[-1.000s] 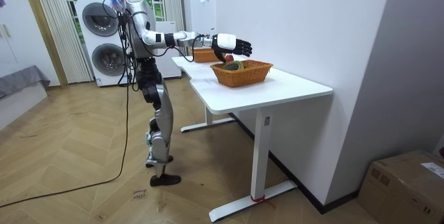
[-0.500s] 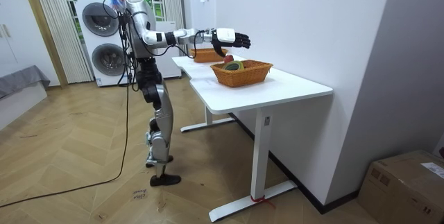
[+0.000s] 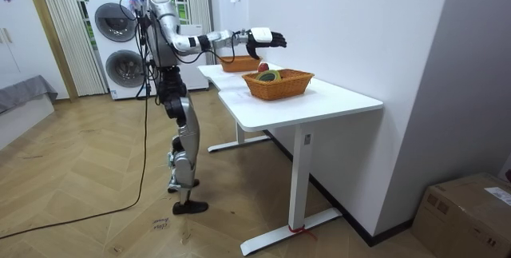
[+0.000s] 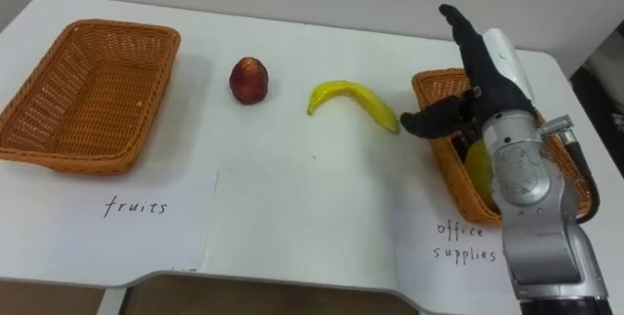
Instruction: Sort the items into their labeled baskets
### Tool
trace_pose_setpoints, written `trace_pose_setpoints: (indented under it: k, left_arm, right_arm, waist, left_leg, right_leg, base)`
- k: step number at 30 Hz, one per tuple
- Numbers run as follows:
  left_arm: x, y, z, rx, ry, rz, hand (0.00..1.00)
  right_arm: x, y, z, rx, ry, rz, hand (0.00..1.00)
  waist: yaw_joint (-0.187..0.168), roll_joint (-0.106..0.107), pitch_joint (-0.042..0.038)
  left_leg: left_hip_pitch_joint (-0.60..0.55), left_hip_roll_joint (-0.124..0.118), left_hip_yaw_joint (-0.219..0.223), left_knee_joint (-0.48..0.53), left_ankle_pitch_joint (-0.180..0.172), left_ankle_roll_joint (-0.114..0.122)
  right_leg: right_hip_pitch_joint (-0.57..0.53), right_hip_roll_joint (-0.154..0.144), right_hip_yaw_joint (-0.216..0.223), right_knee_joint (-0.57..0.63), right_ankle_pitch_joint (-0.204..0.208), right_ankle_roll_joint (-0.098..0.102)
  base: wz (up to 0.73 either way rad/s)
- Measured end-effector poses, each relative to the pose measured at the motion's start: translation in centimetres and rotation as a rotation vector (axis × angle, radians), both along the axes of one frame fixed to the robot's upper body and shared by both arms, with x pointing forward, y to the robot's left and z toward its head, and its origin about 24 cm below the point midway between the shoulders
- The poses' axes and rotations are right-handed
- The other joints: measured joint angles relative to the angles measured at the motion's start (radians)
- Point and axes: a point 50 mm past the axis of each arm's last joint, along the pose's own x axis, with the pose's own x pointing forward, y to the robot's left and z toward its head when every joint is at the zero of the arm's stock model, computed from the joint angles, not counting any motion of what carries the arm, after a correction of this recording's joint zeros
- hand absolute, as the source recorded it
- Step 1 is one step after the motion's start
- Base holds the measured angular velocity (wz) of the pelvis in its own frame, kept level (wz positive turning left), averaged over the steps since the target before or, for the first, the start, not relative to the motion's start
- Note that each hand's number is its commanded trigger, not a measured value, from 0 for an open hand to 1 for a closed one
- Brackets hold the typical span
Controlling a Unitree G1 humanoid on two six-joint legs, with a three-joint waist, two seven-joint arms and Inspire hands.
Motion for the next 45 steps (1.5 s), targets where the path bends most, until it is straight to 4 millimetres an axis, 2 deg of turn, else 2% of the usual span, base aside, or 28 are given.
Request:
trace_pose_setpoints:
  k: [5,7,14,19,24,27,34,39,45]
  left_arm:
    - [-0.2,0.1,0.0,0.003,0.01,-0.011,0.0]
    - [-0.1,0.1,0.0,0.004,0.006,-0.012,0.0]
    - [-0.1,0.1,0.0,0.004,0.006,-0.015,0.0]
    - [0.2,0.1,0.0,0.009,0.001,-0.026,0.0]
    - [0.6,0.2,0.1,0.008,-0.001,-0.042,0.0]
    - [1.1,0.0,0.0,0.001,-0.005,-0.076,0.0]
    - [2.4,0.0,0.1,-0.001,-0.043,-0.068,0.0]
    - [3.9,0.1,0.4,0.007,-0.08,-0.096,0.0]
    - [5.4,0.1,0.6,0.008,-0.12,-0.127,0.0]
  right_arm:
    - [1.0,0.4,0.6,0.003,-0.021,0.005,0.0]
    - [1.1,0.3,0.4,0.003,-0.028,-0.005,0.0]
    - [1.1,0.2,0.2,0.008,-0.036,-0.002,0.0]
    - [2.0,0.6,-0.3,0.001,-0.019,-0.009,0.0]
    - [2.9,0.9,-0.3,0.03,-0.015,-0.011,0.0]
    - [3.6,1.3,-0.6,0.018,0.005,-0.007,0.0]
    - [4.1,1.5,-1.3,-0.004,0.04,-0.006,0.0]
    - [4.9,1.3,-1.0,-0.039,0.027,-0.043,0.0]
    - [4.9,1.9,-2.6,-0.082,0.089,-0.023,0.0]
  waist:
    - [0.005,-0.015,-0.0005]
    - [0.023,-0.02,0.0005]
    - [0.032,-0.02,0.0035]
    - [0.034,-0.026,-0.0001]
    - [0.032,-0.025,0.0005]
    - [0.031,-0.022,0.0003]
    - [0.028,-0.02,0.0003]
    - [0.023,-0.027,-0.0008]
    - [0.031,-0.036,-0.0007]
  left_leg:
    - [0.003,-0.002,-0.014,0.004,0.0,0.0]
    - [0.003,-0.002,-0.016,0.004,0.0,0.001]
    - [-0.002,-0.002,-0.024,0.004,0.0,0.001]
    - [-0.035,-0.002,-0.018,0.009,0.001,0.0]
    - [-0.06,-0.002,-0.019,0.021,0.001,0.0]
    - [-0.083,-0.002,-0.015,0.032,0.001,0.0]
    - [-0.113,-0.001,-0.015,0.039,0.003,0.001]
    - [-0.142,-0.005,-0.024,0.039,0.015,0.002]
    - [-0.149,-0.007,-0.028,0.039,0.018,0.002]
  right_leg:
    - [0.007,-0.002,-0.007,0.0,0.0,0.0]
    - [0.007,-0.002,-0.011,-0.001,0.0,0.0]
    - [0.005,-0.003,-0.022,-0.001,0.0,0.0]
    - [-0.026,-0.003,-0.018,0.003,0.0,0.0]
    - [-0.046,-0.003,-0.017,0.001,0.001,-0.002]
    - [-0.068,-0.002,-0.006,0.002,0.002,-0.003]
    - [-0.09,-0.006,-0.023,0.002,0.004,-0.004]
    - [-0.116,-0.018,-0.041,0.004,0.008,-0.006]
    - [-0.119,-0.019,-0.052,0.004,0.009,-0.007]
  base:
    - [0.07]
    - [0.02]
    - [0.03]
    - [-0.03]
    - [0.01]
    - [0.0]
    - [0.03]
    - [0.07]
    - [0.04]
